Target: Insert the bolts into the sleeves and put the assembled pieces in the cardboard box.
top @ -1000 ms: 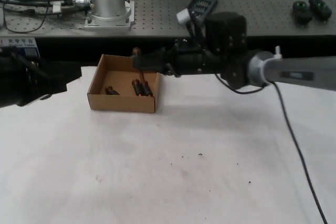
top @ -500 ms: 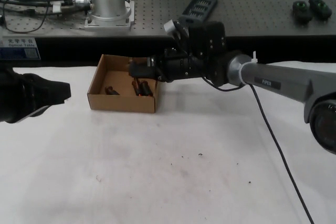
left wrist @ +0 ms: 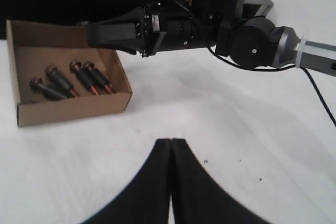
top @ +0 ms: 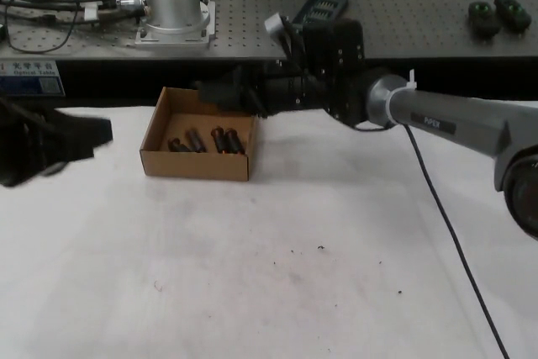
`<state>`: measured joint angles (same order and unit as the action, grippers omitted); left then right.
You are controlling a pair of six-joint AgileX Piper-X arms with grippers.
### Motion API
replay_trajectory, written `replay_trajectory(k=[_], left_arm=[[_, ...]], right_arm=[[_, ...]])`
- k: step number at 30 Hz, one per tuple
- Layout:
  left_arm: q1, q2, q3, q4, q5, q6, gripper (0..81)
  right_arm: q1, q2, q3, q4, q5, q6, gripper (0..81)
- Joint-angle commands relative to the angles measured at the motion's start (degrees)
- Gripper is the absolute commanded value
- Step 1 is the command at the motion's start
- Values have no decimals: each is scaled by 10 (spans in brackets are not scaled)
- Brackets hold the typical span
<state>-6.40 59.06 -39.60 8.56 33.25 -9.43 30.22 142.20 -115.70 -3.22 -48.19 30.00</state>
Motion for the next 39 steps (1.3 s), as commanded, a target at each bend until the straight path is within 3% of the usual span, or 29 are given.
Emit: replay_trajectory(k=[1,2,4,10,13,17,19,24,30,39], left_arm=[[0,-19,-2,-49,0,28,11],[0,-28,-2,-81,0,28,30],[0,-46,-2,-144,0,28,69],[0,-133,-4,-254,-73,28,84],[0,-180,-4,-252,-78,28,84],[0,-230,-4,-214,-102,8,76],[0,-257,-4,-153,-147,-21,38],[0,-300,-3,-31,-204,66,6],[0,-315,-3,42,-340,72,6],[0,-315,36,103,-339,58,6]], right_arm=[[-7,-59,-12,-27,-8,4,340],[-9,-79,-12,-27,-18,4,273],[-15,-120,-12,-15,-53,-18,42],[-49,-245,-12,142,-107,-114,55],[-62,-319,-12,325,-88,-289,55],[-64,-422,-11,597,52,-541,55],[-63,-456,-8,685,82,-606,55],[-63,-554,87,687,126,-602,55],[-68,-678,292,555,222,-520,55],[-68,-852,643,246,338,-393,55]])
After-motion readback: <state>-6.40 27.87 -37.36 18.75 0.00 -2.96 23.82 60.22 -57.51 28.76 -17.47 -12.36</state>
